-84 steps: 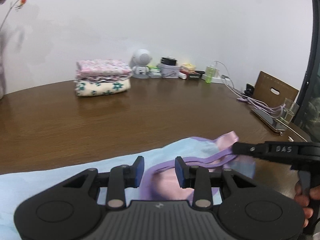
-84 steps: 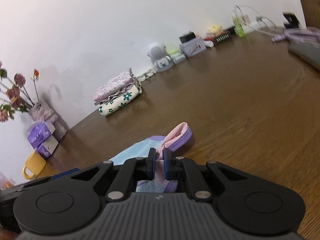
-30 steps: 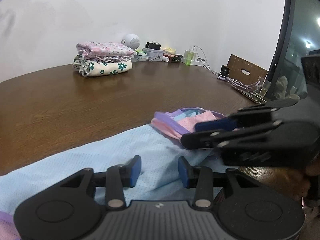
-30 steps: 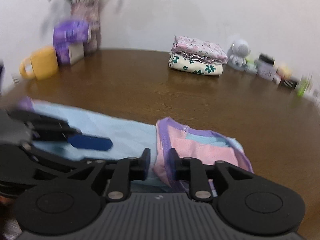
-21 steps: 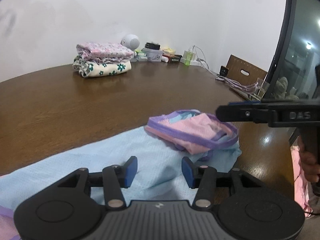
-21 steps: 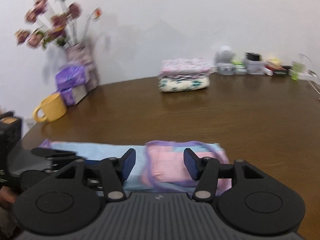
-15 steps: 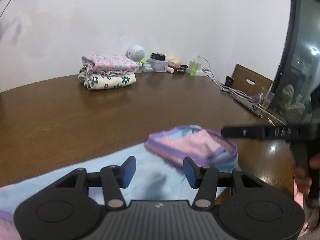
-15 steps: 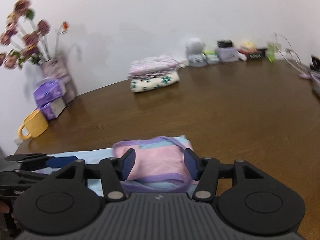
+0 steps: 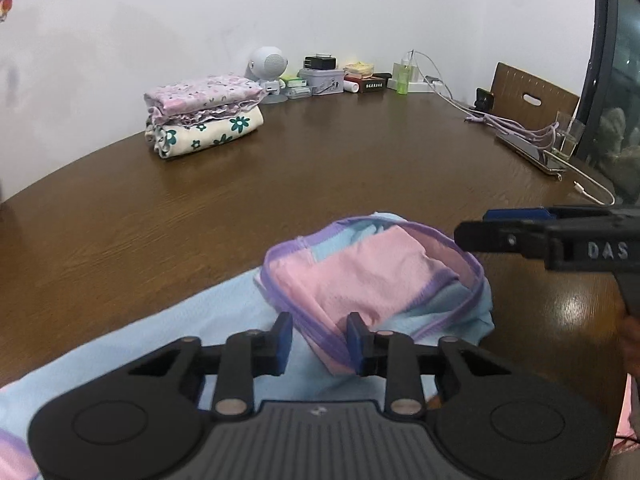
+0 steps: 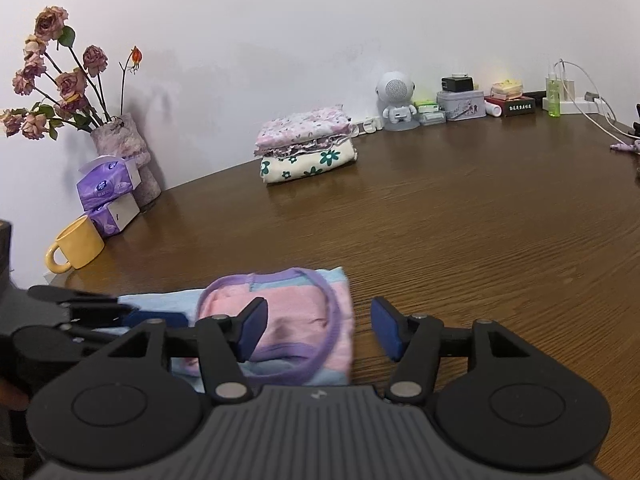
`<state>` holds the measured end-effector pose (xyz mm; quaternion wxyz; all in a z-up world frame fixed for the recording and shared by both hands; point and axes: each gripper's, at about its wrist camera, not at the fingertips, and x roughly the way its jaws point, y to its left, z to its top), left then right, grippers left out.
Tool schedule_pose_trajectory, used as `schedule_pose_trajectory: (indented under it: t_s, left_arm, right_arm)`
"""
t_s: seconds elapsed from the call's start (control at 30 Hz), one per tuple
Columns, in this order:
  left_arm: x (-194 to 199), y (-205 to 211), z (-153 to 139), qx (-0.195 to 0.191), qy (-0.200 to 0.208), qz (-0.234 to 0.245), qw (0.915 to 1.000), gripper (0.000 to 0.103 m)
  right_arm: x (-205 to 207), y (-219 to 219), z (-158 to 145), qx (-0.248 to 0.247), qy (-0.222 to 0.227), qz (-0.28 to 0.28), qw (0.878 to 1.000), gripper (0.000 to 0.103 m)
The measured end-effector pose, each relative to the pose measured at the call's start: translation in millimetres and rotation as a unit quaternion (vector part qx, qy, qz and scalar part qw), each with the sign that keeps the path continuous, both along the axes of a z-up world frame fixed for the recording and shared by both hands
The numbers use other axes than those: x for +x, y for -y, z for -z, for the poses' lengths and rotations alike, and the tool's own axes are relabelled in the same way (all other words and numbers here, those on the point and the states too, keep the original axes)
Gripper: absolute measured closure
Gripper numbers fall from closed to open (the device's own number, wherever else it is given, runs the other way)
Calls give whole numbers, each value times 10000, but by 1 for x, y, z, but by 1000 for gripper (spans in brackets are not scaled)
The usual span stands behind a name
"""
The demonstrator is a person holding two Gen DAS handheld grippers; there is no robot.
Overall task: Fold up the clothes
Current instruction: 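Open the right tool and press the folded pink end flat with both tools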
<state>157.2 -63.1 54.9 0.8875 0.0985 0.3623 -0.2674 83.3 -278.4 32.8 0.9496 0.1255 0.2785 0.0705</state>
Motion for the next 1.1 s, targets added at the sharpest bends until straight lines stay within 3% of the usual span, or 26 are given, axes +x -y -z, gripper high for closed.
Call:
schedule_pose_trajectory:
  t_s: [0.33,0.6,0.67,0.77,0.83,1.0,1.1]
  left_arm:
    - [-24,12,1,217,-52,-253,9994,88]
    - [-29,13,-12,79,169,-330,9993,86]
    - [-29,12,-16,4,242,-356,9991,79]
    - [-29,11,-23,-108,351,-394,9985,77]
    - [-28,12,-26,-148,395,-405,9983,77]
    - [-21,20,-14,0,309,-326,9990,78]
    - [-17,25,-7,88,257,-278,9992,78]
  right_arm:
    - [-2,27,13,423,48,-273,9987,43]
    - [-7,32,18,642,109,-290,9975,42]
    - [-8,34,19,699,118,-279,9971,42]
    - [-12,37,17,750,215,-265,9966,43]
    - [-12,34,15,699,251,-390,9965,58]
    - [-3,20,20,504,94,-628,9967,64]
    - [8,16,26,530,-77,-604,9967,78]
